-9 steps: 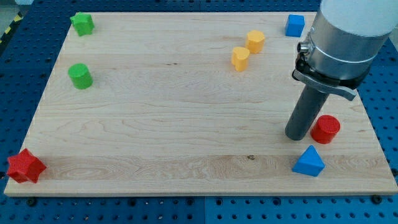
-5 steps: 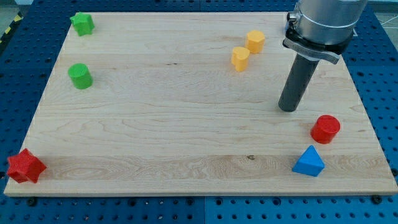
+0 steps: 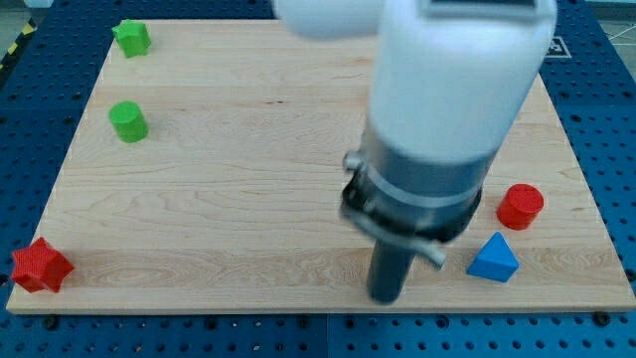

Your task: Move the blue triangle towards the up a bit

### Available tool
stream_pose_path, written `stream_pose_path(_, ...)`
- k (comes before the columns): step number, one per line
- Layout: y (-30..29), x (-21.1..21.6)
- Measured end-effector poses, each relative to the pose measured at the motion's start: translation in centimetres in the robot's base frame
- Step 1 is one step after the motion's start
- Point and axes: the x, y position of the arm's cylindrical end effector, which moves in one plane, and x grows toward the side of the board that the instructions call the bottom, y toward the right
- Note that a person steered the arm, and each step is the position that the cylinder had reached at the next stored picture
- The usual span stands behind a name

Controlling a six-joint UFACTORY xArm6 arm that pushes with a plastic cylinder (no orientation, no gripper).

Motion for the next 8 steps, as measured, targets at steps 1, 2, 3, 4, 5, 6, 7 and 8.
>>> stream_pose_path(1,0.0,0.0)
stream_pose_path(2,0.7,0.0)
stream_pose_path(3,2.8,0.1)
stream_pose_path(4,4.3,0.1)
stream_pose_path(5,11.1,0.0)
stream_pose_path(6,13.8,0.0)
stream_pose_path(7,13.8,0.0)
stream_pose_path(8,12.5,-2.0)
